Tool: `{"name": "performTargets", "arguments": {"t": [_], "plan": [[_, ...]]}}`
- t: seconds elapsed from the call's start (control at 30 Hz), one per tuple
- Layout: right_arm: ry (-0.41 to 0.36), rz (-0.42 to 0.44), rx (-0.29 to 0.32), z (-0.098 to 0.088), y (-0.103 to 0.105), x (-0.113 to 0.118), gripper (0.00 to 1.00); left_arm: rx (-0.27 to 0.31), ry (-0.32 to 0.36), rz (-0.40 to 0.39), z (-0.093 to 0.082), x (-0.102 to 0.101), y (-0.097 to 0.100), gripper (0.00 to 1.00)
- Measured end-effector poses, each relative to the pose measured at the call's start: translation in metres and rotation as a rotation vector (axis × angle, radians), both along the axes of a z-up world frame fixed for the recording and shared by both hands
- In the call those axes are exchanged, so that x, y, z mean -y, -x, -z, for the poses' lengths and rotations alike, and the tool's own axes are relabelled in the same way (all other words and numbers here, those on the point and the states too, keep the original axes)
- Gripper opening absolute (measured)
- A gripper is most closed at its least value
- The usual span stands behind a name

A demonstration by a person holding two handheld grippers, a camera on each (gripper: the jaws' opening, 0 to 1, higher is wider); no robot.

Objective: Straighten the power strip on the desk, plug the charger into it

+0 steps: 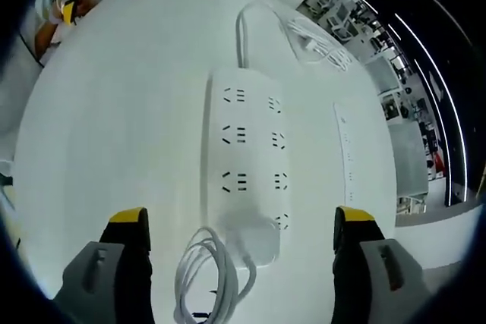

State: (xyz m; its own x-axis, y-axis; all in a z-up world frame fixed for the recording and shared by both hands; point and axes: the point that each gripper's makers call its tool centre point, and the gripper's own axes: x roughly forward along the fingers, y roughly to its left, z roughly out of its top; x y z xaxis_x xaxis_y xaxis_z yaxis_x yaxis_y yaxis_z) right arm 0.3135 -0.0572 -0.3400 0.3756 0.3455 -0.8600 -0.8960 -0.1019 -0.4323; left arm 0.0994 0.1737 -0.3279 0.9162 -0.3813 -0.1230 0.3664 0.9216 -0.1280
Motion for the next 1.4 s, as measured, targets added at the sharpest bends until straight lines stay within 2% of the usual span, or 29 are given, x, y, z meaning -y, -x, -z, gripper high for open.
{"name": "performTargets", "arguments": {"t": [0.1, 0.47, 0.57, 0.93, 1.4], "plan": [[-0.024, 0.000, -0.003, -0.004, -0.002, -0.003, 1.00, 0.001, 0.002, 0.000, 0.000, 0.000, 0.001, 0.99], [-0.217, 0.029, -0.032, -0.026, 0.002, -0.015, 1.00, 0.003, 0.000, 0.005, -0.001, 0.001, 0.003, 0.99], [-0.281, 0.037, -0.033, -0.033, 0.002, -0.019, 1.00, 0.004, 0.000, 0.007, -0.002, 0.001, 0.003, 0.99], [-0.601, 0.054, -0.076, -0.072, 0.005, -0.046, 1.00, 0.002, 0.000, 0.009, -0.002, 0.001, 0.003, 0.99], [-0.854, 0.089, -0.062, -0.113, 0.003, -0.053, 1.00, 0.001, 0.004, 0.014, -0.002, 0.002, 0.000, 0.99]]}}
